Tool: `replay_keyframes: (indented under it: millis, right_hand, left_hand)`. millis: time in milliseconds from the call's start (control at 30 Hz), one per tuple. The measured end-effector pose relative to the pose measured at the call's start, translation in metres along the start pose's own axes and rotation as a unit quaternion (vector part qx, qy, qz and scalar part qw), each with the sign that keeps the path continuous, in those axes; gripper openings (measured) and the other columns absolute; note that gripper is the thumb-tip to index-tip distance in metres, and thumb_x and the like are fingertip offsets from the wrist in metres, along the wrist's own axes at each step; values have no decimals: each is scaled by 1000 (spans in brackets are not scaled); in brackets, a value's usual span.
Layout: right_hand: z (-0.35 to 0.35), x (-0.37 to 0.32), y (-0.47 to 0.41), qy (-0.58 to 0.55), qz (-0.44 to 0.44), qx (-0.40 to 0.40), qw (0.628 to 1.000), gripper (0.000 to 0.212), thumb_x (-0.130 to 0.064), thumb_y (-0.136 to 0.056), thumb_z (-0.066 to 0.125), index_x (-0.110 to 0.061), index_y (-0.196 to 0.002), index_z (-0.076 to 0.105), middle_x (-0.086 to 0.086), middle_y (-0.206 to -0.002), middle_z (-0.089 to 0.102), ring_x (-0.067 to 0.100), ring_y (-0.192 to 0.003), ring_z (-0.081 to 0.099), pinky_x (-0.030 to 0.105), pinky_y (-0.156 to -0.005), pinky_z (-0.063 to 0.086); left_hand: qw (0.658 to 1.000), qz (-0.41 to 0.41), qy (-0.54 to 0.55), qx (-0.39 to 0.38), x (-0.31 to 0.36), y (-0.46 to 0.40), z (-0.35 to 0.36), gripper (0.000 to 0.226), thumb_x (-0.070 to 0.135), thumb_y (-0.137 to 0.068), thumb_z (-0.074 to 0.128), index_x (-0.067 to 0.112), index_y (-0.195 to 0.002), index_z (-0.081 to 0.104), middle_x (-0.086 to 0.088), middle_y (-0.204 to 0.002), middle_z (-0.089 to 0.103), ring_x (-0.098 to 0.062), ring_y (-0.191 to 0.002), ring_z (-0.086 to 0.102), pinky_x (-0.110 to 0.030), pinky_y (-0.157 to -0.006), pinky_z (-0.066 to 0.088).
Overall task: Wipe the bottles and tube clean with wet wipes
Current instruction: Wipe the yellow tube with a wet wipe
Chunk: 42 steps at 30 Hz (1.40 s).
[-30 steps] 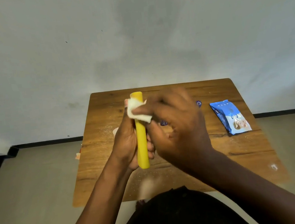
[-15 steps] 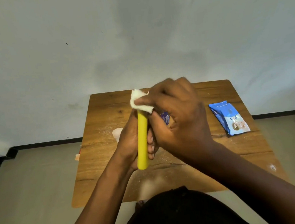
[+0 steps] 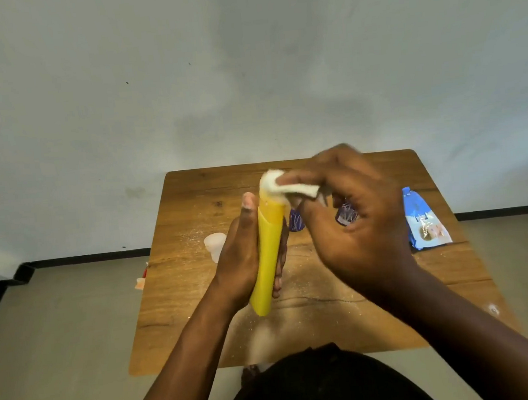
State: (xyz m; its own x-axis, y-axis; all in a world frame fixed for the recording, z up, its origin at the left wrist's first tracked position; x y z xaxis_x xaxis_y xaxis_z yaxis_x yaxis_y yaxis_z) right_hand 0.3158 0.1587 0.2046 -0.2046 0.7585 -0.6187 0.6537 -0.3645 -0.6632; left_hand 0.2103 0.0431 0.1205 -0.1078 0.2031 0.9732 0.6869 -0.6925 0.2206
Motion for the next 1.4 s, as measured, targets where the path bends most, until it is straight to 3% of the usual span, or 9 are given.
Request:
replay_keyframes:
  millis: [133,267,500,633,800,967,1133,1300,1400]
  right_hand:
    - [-24,16,-20,-99,86,-22,991,16,-9,-93,74,-17,-106,78,3,-97,73,26,-83,64,46,-65,50]
    - [-21,17,-17,-212,134,-195,948,13,-15,-90,74,-20,-101,80,-1,-92,75,34,-83,67,61,-68,52]
    - [-11,19,-17,-164,151,-164,961,15,-19,-89,73,-22,-102,81,-5,-94,76,22,-84,67,43,-63,54]
    - [-18,17,-14,-234,146,-187,943,13,-14,-88,74,-21,-96,80,3,-89,75,36,-81,65,60,-65,51]
    - [-10,21,-16,-187,162,-152,957,14,-14,-90,71,-20,-98,81,-1,-92,77,22,-83,67,48,-68,53]
    - [-17,11,-14,-246,119,-229,934,12,-13,-86,75,-22,-93,80,3,-88,73,25,-78,65,40,-65,51]
    - [4,22,-4,-76,118,-141,980,19,-14,-94,75,-25,-107,82,-12,-98,73,11,-89,65,14,-69,41]
    - [33,25,8,80,67,-139,985,26,-16,-92,69,-22,-115,80,-4,-102,63,14,-95,57,35,-69,49]
    - [40,15,26,141,1,-170,975,24,-14,-85,68,-16,-106,80,1,-107,61,18,-100,54,35,-69,47]
  left_hand:
    - [998,21,15,-57,20,9,3,87,69,-93,23,-11,-85,56,-23,-57,55,-23,-37,55,-27,-43,48]
    - [997,72,-8,-26,36,13,6,60,60,-94,24,32,-73,73,-35,-64,53,-23,-47,57,-24,-43,48]
    - [996,92,-17,7,33,12,3,70,53,-100,25,0,-77,65,-41,-67,53,-40,-52,53,-25,-48,45]
    - [994,106,-22,12,28,9,3,73,56,-101,28,-2,-71,61,-37,-59,48,-25,-45,51,-23,-44,41]
    - [996,88,-8,-27,29,11,9,82,56,-105,25,-17,-81,56,-40,-61,48,-28,-43,52,-23,-39,42]
    - [995,-25,50,88,14,5,6,85,63,-103,30,-14,-91,63,-27,-57,54,-23,-39,54,-26,-38,46]
    - [967,-98,220,81,8,2,11,74,64,-104,34,-1,-113,68,-17,-69,59,-23,-52,58,-31,-48,53]
    - [916,-112,385,16,19,1,19,53,48,-109,37,8,-127,67,-13,-105,77,-23,-92,75,-35,-78,63]
    - [890,-145,431,39,17,-1,11,57,50,-108,37,3,-124,65,-17,-99,77,-25,-83,77,-36,-67,65]
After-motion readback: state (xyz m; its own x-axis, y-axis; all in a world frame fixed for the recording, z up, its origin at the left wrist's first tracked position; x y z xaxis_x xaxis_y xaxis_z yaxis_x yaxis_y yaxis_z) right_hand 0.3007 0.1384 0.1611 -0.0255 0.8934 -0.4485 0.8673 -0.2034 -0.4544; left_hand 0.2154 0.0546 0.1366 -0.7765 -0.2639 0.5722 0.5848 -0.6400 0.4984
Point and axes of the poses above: each hand's wrist, its own y-axis away from the middle knuckle, its own z-axis out of the palm, x = y × z, the point moved 3 cm from there along -y, towards the middle knuckle
